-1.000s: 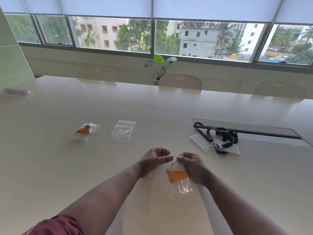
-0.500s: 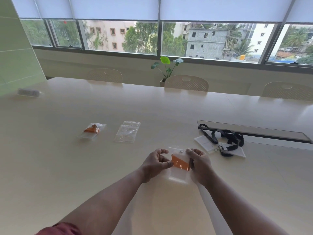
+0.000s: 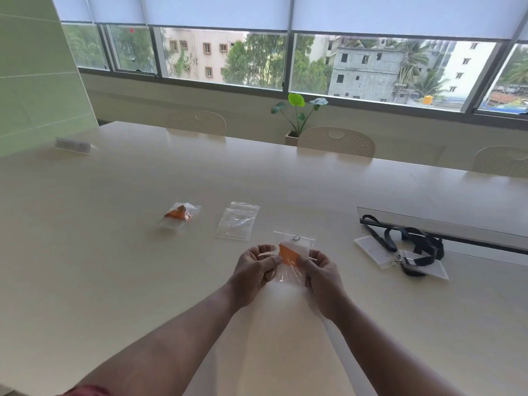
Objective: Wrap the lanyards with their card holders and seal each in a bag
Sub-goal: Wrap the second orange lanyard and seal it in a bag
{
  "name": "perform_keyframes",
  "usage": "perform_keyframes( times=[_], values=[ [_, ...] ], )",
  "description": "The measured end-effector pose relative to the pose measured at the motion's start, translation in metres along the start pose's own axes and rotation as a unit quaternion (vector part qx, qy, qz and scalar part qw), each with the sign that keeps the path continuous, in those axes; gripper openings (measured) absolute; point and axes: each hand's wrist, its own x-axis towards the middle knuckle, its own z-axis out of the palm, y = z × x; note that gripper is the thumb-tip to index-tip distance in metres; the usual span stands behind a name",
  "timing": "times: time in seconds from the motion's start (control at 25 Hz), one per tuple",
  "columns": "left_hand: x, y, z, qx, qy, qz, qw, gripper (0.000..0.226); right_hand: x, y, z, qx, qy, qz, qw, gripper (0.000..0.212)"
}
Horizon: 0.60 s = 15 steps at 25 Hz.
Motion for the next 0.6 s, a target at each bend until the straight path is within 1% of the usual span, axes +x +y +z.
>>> perform_keyframes(
  times=[0.12,0.2,0.24,0.32,0.4,0.44,0.52,0.56,0.6],
  values=[
    [0.000,0.020,-0.038,0.069,0.045,0.043,0.996,0.029,0.009,0.016,0.045,-0.001,-0.008,-0.008,1.000,0.012],
    [0.001,0.034,-0.068,0.147,0.084,0.085,0.982,0.030,0.018,0.029,0.075,-0.021,-0.027,-0.001,0.999,0.019],
    [0.002,0.041,-0.085,0.182,0.109,0.110,0.971,0.030,0.024,0.037,0.092,-0.049,-0.034,-0.001,0.998,0.023],
    [0.005,0.052,-0.114,0.248,0.156,0.167,0.941,0.029,0.036,0.051,0.123,-0.145,-0.026,-0.031,0.989,0.029],
    [0.008,0.062,-0.141,0.320,0.197,0.222,0.900,0.028,0.048,0.065,0.155,-0.251,0.000,-0.074,0.965,0.033],
    [0.010,0.067,-0.155,0.352,0.212,0.243,0.879,0.029,0.052,0.071,0.172,-0.285,0.013,-0.086,0.955,0.040],
    [0.015,0.077,-0.178,0.403,0.229,0.273,0.843,0.030,0.060,0.082,0.199,-0.316,0.035,-0.105,0.942,0.061],
    [0.018,0.082,-0.190,0.425,0.235,0.285,0.826,0.029,0.063,0.088,0.211,-0.320,0.039,-0.120,0.939,0.065],
    [0.022,0.086,-0.199,0.446,0.239,0.298,0.809,0.027,0.068,0.092,0.221,-0.323,0.037,-0.139,0.935,0.065]
  ],
)
